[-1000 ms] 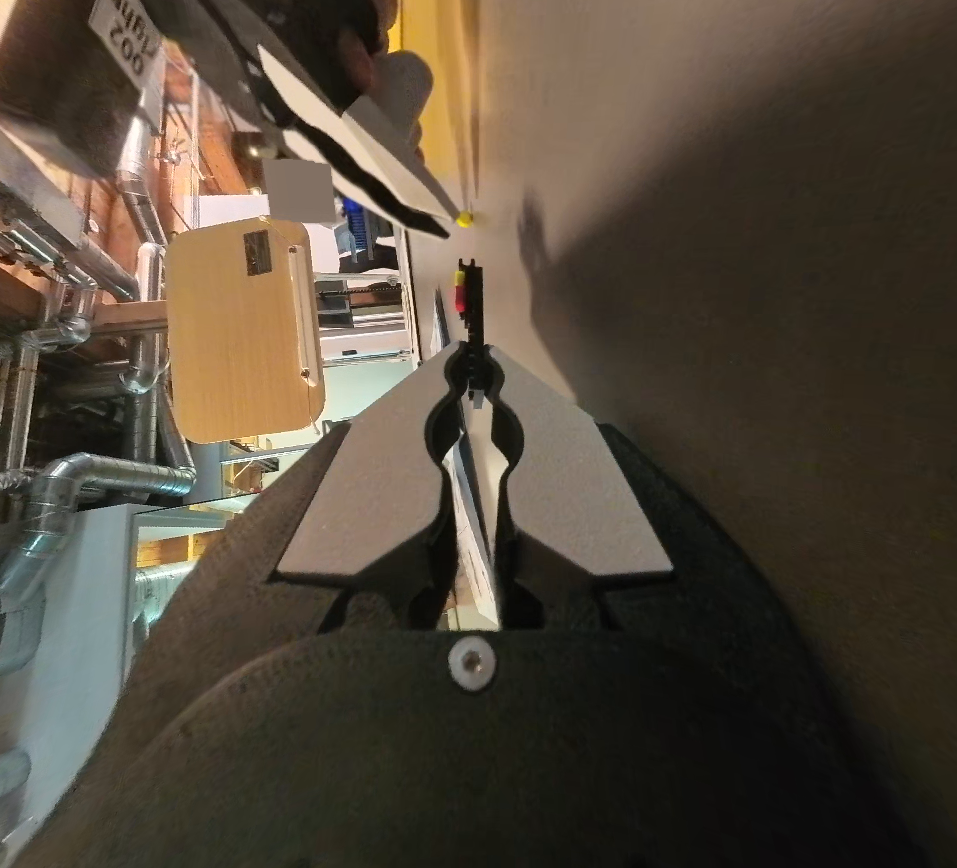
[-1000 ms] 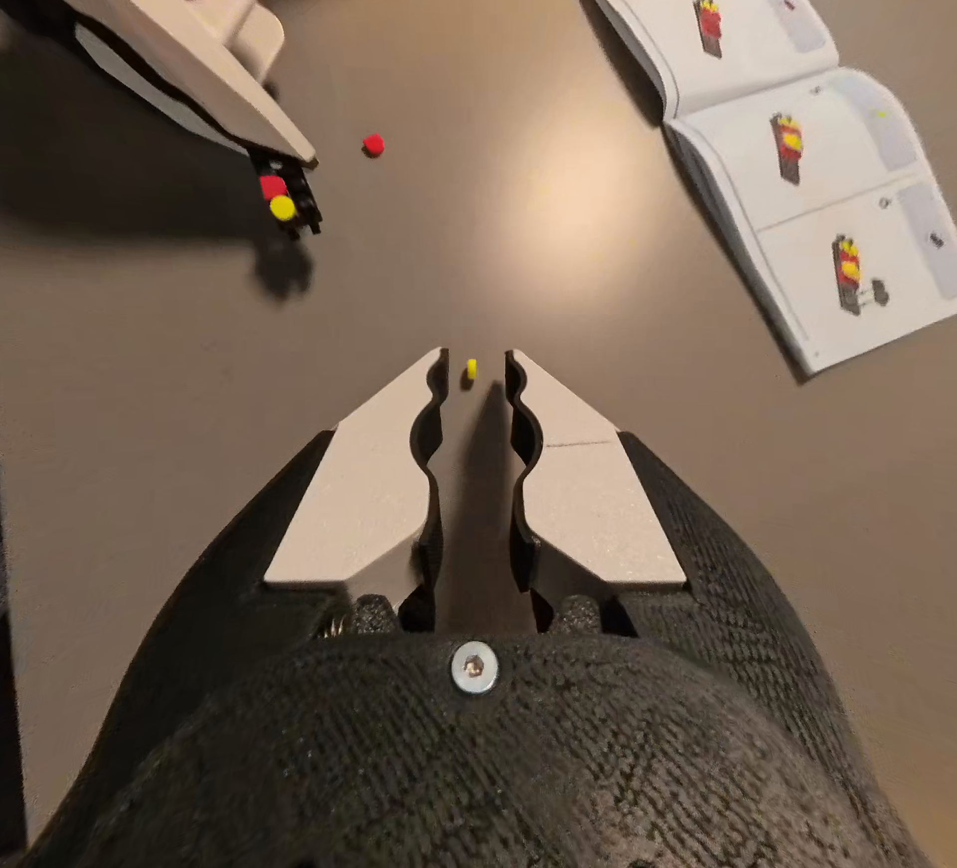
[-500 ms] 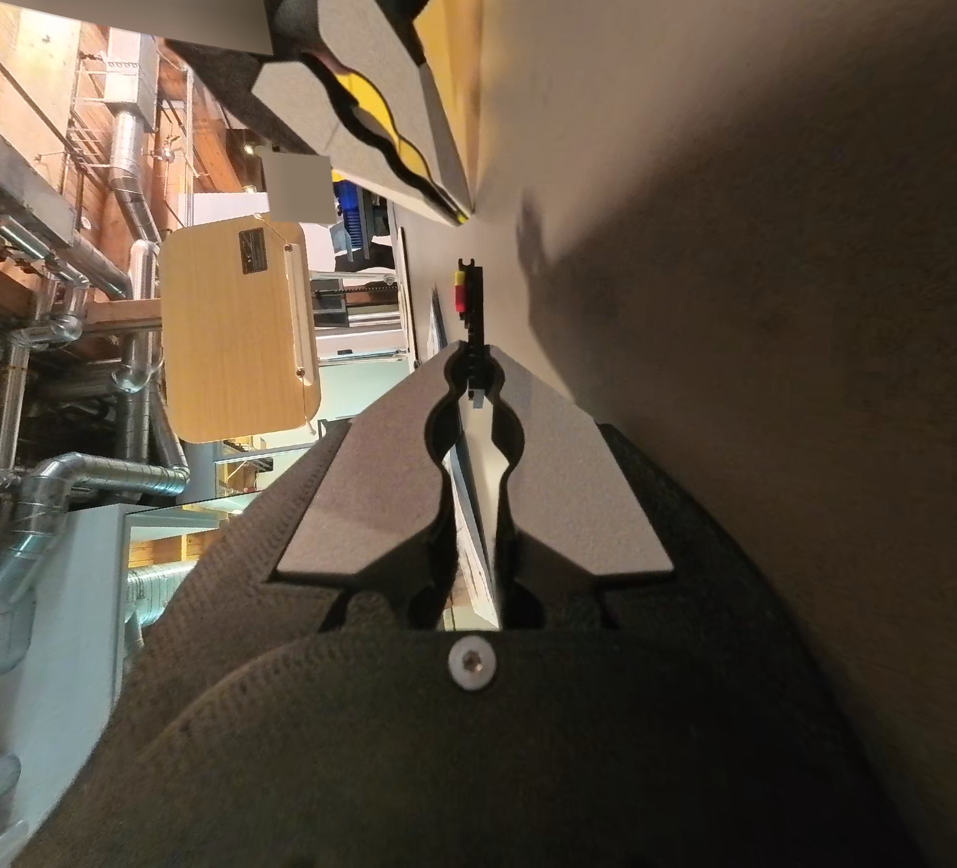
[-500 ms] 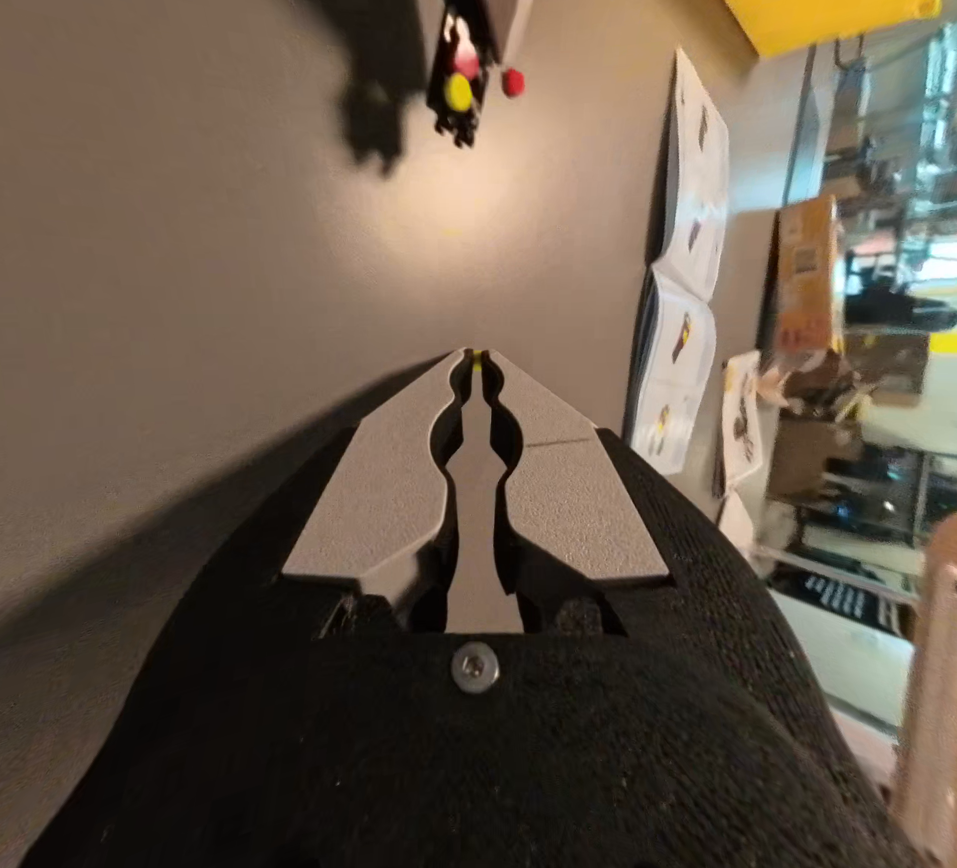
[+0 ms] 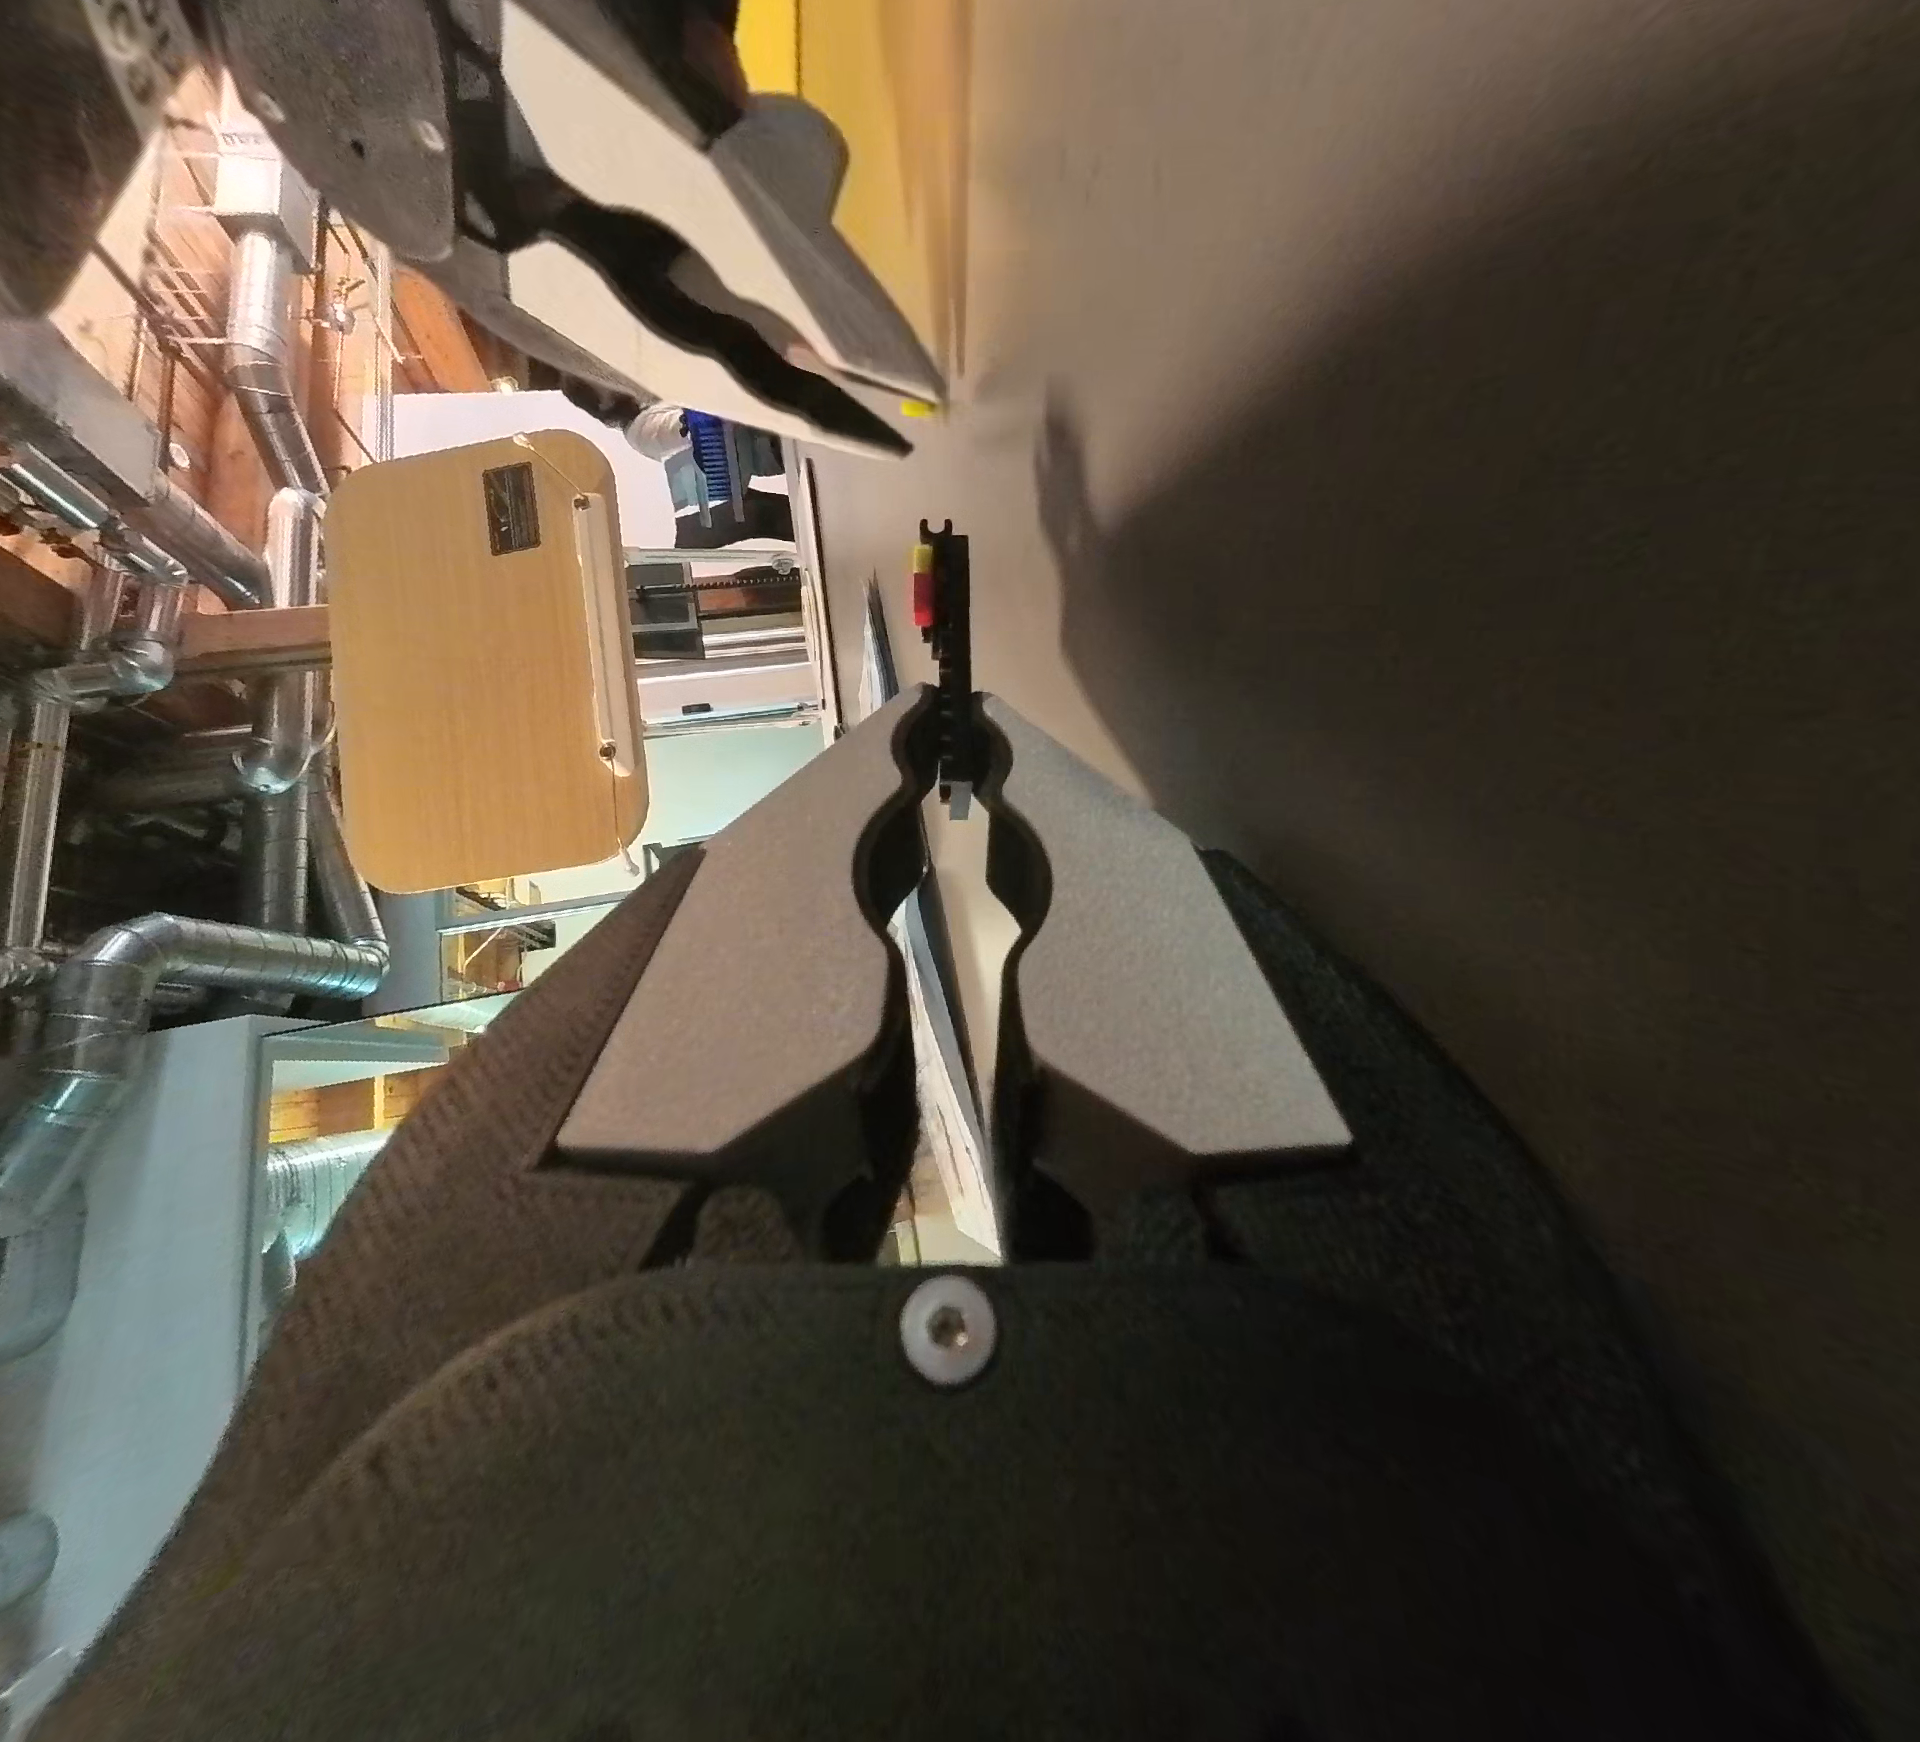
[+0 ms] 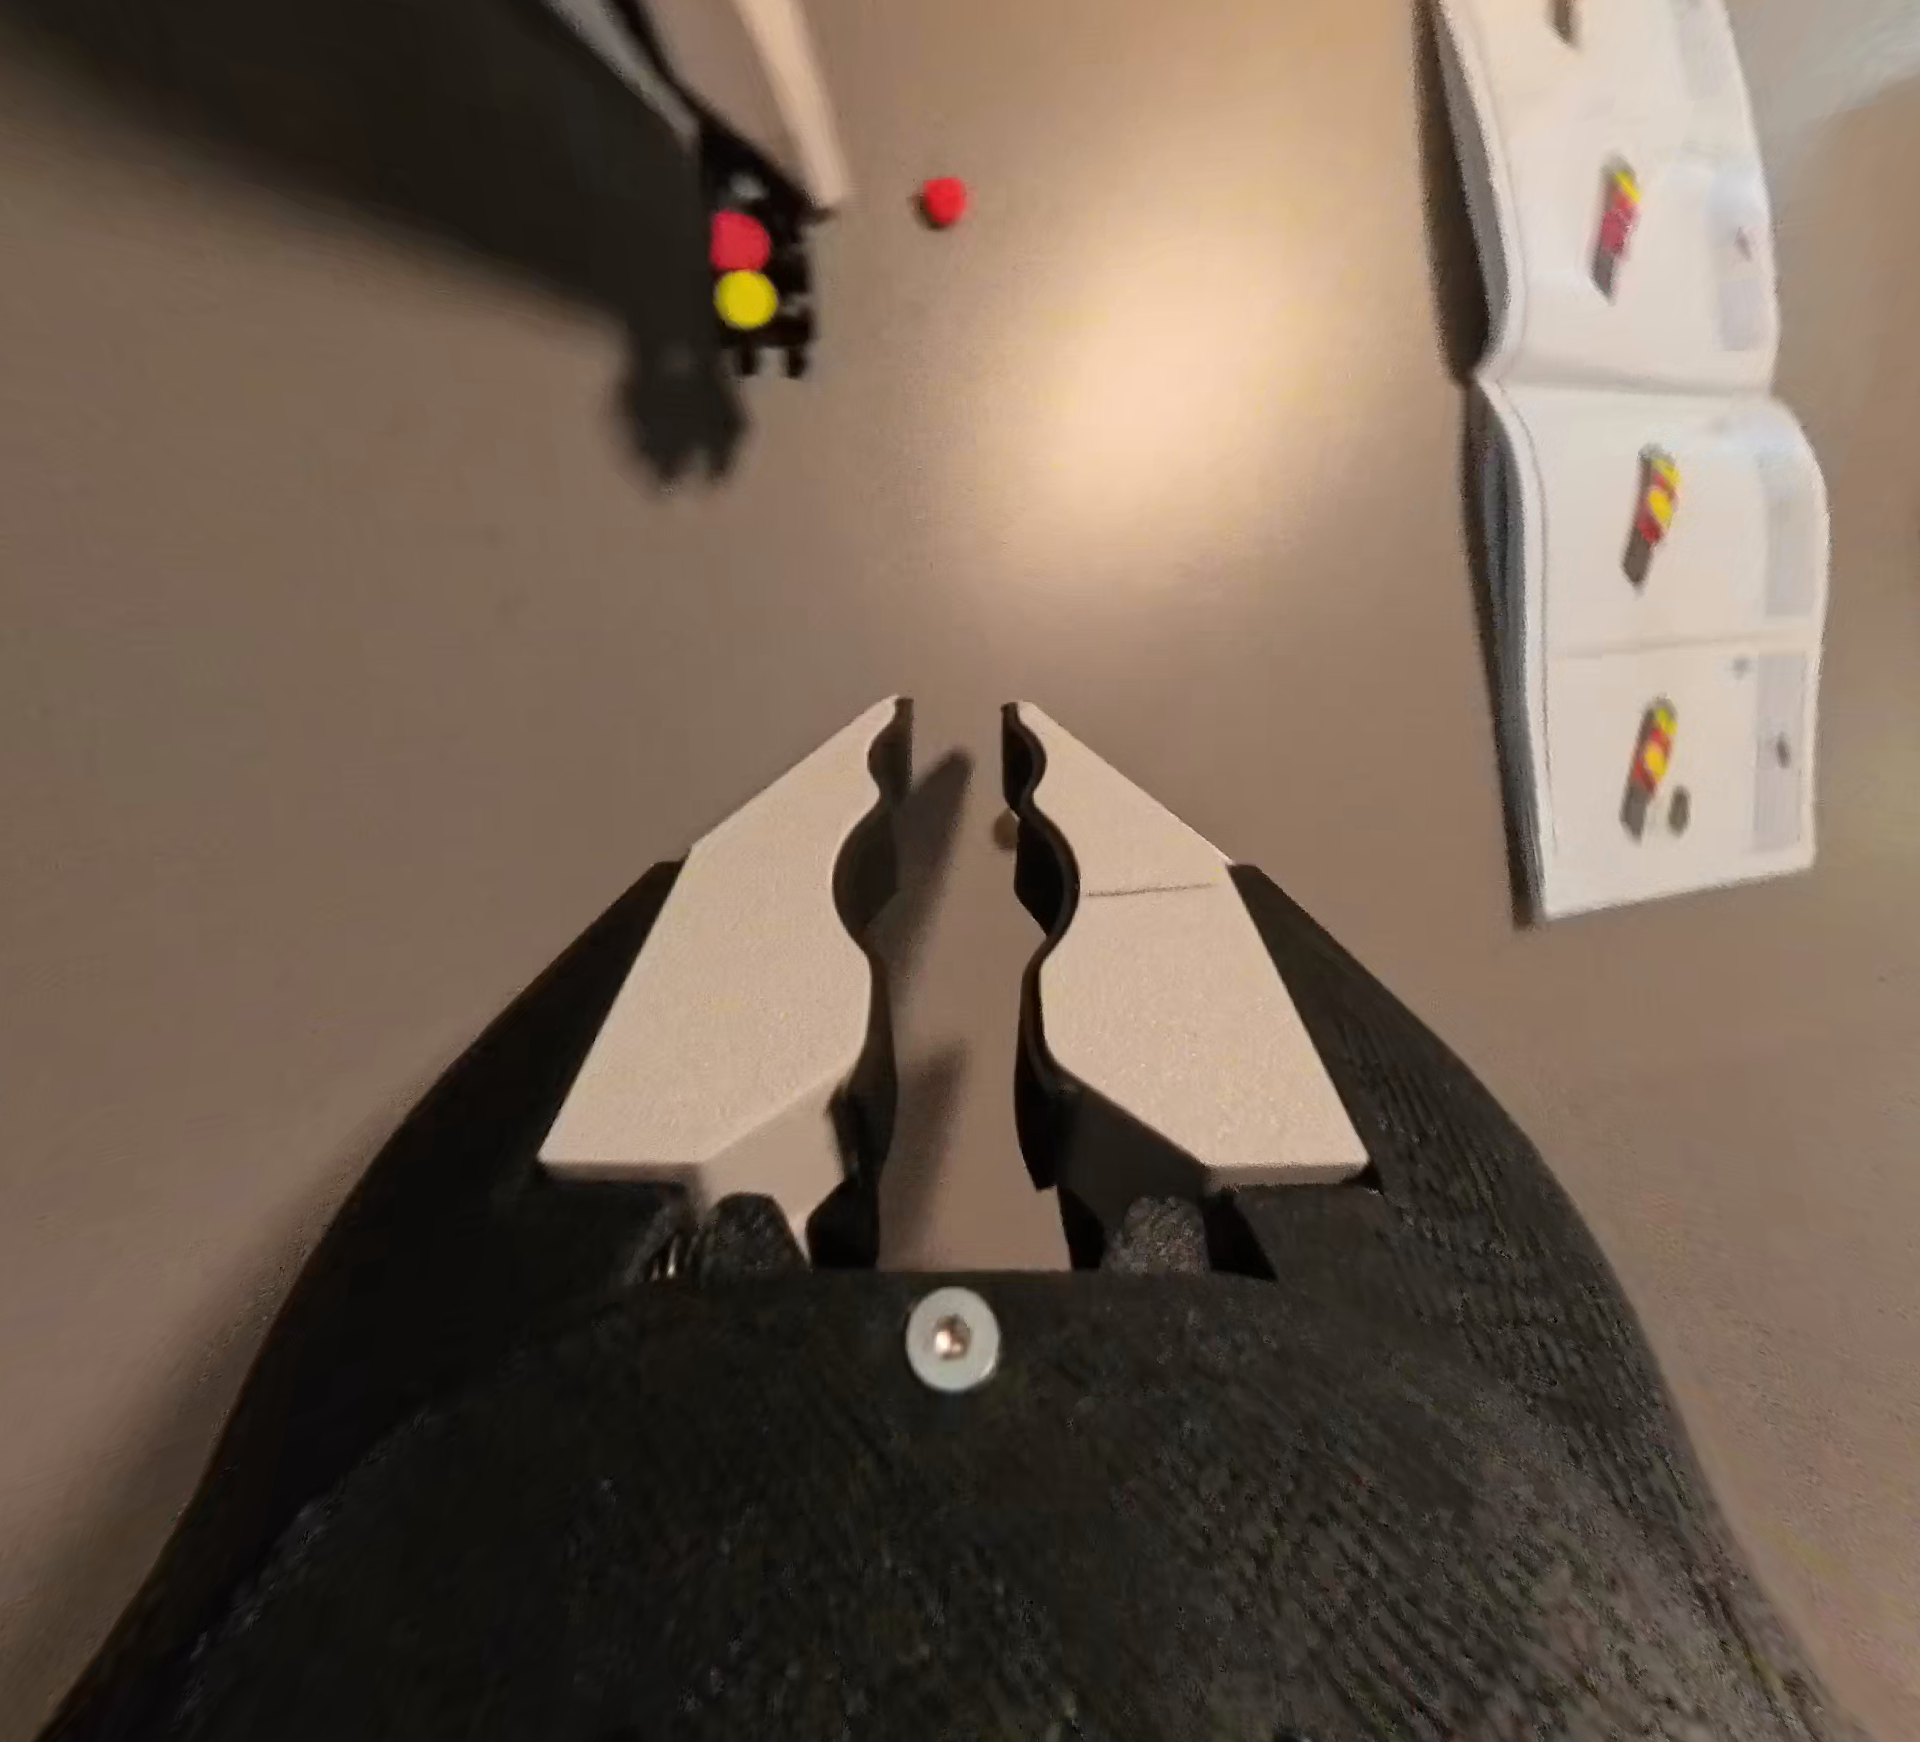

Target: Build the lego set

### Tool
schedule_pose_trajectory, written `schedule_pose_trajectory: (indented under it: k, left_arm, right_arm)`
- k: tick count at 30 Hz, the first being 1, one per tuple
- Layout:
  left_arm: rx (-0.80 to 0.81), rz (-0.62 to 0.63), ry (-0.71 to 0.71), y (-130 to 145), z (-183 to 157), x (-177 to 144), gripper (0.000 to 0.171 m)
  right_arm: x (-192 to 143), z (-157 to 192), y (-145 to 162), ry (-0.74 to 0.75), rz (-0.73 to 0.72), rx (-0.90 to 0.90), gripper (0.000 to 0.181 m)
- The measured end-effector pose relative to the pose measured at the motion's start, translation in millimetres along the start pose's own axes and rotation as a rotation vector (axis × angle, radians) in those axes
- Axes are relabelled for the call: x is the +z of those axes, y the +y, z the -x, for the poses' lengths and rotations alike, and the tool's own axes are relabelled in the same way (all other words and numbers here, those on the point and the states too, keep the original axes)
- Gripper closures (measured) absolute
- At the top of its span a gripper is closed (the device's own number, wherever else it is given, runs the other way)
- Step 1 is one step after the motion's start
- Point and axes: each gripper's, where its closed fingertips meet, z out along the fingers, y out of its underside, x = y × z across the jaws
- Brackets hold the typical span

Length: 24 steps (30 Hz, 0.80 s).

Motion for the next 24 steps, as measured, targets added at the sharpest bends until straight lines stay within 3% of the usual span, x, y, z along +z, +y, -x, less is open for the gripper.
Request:
schedule_pose_trajectory:
  k: [6,14,24]
  left_arm:
    - [0.003,-0.001,0.000,0,0,0,0.167]
    - [0.006,0.002,0.000,0,0,0,0.167]
    - [0.007,0.003,-0.001,0,0,0,0.167]
  right_arm:
    - [-13,-24,27,0.098,0.079,0.230,0.163]
    - [-8,-28,38,0.051,0.125,0.493,0.167]
    - [-11,-28,42,0.089,0.111,0.475,0.180]
